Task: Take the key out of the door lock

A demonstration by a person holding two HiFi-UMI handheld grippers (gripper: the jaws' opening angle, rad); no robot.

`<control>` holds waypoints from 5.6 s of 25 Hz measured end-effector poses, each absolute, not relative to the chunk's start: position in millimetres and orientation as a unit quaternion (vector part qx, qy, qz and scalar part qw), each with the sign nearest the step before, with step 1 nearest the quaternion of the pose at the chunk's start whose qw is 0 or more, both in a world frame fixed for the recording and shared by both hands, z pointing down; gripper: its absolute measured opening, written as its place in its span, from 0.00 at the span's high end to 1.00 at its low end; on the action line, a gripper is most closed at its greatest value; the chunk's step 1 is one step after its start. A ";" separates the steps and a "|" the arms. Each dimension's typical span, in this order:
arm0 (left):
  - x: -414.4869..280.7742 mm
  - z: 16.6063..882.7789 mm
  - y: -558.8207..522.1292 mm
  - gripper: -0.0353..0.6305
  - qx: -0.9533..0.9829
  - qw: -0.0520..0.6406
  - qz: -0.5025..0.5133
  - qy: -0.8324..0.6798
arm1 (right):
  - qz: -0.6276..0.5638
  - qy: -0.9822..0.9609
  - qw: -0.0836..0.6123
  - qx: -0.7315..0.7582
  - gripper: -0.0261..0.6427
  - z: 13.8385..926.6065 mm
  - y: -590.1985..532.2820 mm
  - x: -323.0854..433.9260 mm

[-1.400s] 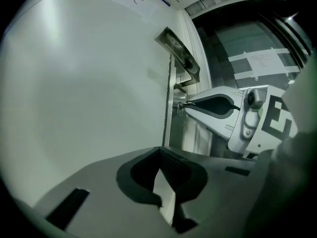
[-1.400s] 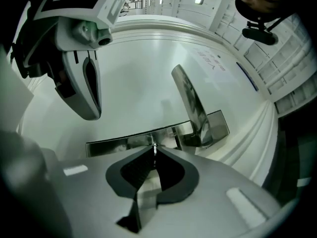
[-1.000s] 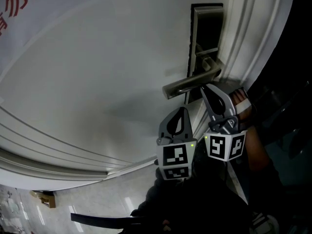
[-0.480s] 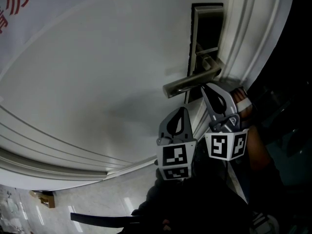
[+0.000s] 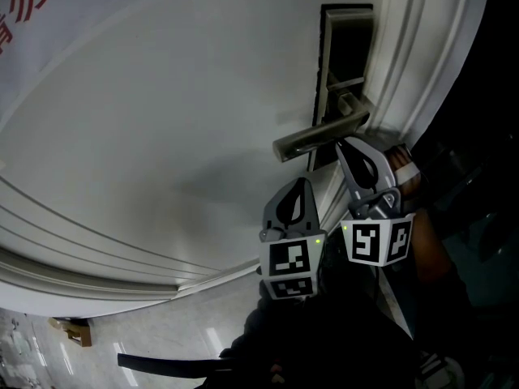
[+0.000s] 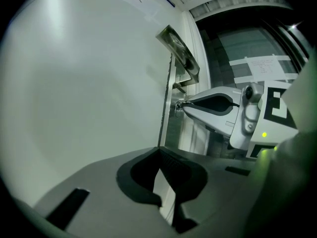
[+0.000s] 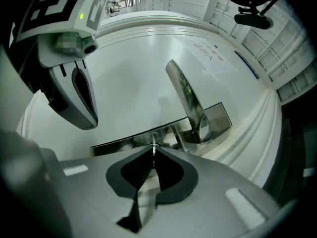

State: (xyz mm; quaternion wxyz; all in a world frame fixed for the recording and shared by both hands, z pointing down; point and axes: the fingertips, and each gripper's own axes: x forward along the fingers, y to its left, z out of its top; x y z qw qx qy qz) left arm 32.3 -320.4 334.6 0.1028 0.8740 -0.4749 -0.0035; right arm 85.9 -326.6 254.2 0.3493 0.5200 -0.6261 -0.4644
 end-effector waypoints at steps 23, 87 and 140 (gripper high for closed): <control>30.1 333.0 -321.4 0.95 0.875 0.103 -0.005 -0.473 | -0.469 -0.620 0.357 0.518 0.94 254.2 -325.6 86.2; 35.5 330.2 -318.0 0.95 0.880 0.111 -0.016 -0.461 | -0.543 -0.563 0.424 0.457 0.94 258.5 -317.1 87.5; 31.4 334.1 -324.8 0.95 0.879 0.117 -0.021 -0.462 | -0.554 -0.546 0.436 0.452 0.94 259.1 -316.8 88.6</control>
